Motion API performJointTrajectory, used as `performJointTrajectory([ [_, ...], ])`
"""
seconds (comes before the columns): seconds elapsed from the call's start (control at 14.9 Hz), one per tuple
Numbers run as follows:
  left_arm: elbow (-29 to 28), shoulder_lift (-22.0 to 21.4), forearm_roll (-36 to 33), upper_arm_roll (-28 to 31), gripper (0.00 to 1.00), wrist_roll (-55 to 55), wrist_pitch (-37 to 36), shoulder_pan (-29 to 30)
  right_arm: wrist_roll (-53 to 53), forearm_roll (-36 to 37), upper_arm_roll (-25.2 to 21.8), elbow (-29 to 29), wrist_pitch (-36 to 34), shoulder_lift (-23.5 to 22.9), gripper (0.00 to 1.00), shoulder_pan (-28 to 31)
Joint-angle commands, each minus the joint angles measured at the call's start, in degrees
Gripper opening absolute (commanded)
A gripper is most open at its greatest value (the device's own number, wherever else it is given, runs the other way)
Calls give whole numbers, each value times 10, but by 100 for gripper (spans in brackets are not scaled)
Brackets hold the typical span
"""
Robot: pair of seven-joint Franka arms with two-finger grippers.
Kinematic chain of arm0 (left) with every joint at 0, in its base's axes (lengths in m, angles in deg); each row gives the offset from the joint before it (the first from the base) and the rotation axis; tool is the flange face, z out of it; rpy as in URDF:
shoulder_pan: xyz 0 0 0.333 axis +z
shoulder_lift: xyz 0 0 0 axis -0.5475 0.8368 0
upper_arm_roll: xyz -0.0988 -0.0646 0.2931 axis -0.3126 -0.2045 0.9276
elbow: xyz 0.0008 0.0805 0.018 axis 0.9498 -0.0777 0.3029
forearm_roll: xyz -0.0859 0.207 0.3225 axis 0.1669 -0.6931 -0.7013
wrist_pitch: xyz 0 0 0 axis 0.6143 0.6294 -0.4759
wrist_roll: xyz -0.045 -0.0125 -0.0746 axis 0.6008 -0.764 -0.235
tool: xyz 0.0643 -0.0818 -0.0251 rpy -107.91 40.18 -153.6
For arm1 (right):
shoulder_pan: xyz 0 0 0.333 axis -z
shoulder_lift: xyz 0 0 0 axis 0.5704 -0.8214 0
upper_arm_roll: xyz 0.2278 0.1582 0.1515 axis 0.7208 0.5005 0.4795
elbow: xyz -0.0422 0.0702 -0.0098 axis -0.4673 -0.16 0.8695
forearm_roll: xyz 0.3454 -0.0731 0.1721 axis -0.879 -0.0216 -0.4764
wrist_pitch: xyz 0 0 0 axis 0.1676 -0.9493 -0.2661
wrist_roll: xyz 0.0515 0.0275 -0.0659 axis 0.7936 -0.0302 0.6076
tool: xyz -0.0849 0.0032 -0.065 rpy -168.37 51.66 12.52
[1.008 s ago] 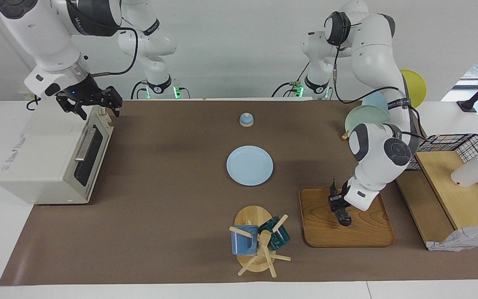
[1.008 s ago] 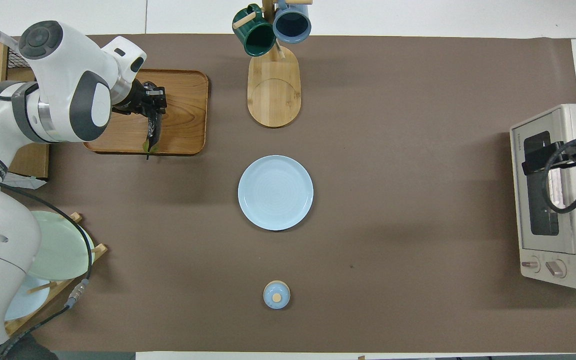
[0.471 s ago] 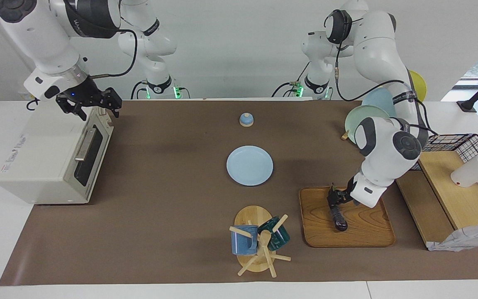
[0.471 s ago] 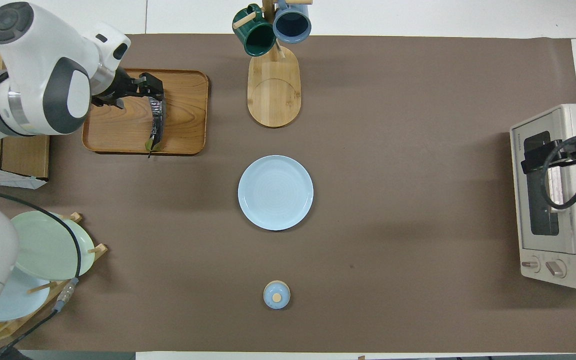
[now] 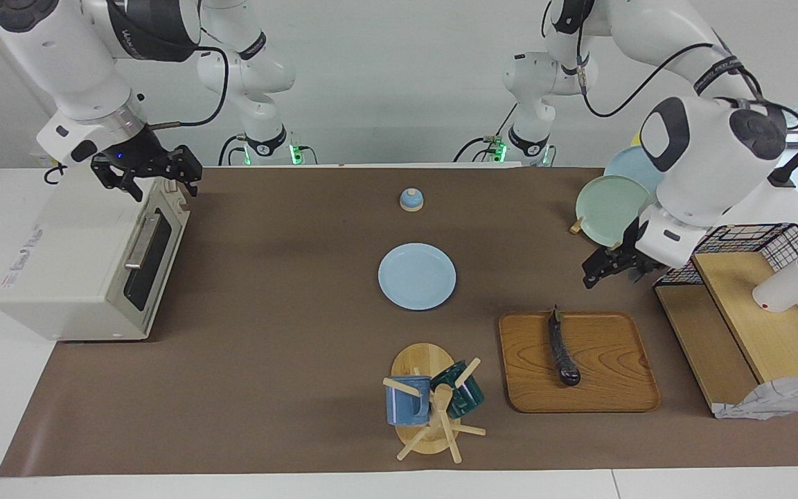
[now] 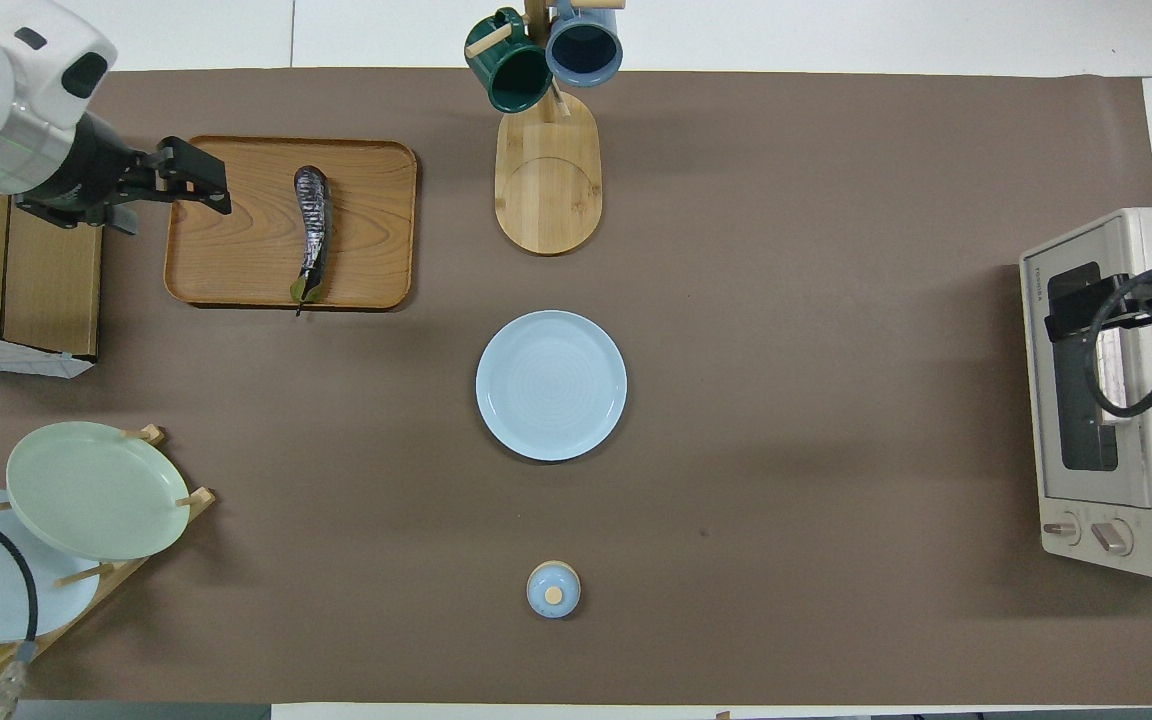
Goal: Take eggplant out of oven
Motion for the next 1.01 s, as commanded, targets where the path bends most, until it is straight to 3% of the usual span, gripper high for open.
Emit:
performJointTrajectory([
  [0.0, -48, -72, -31, -1, 100, 6, -38, 0, -9, -8, 1, -8, 6, -6, 100, 4],
  [0.2, -124, -150, -35, 0, 100, 12, -53, -1, -9, -7, 1, -8, 6, -6, 100, 4],
  [0.4, -175, -192, -39, -1, 100, 12, -53, -3, -9, -7, 1, -8, 6, -6, 100, 3],
  [0.67, -177, -197, -39, -3, 100, 11, -81, 0, -9, -7, 1, -8, 6, -6, 100, 3],
  [0.94, -117, -177, -35, -23, 100, 11, -125, 26, -9, -6, 1, -9, 6, -6, 100, 3],
])
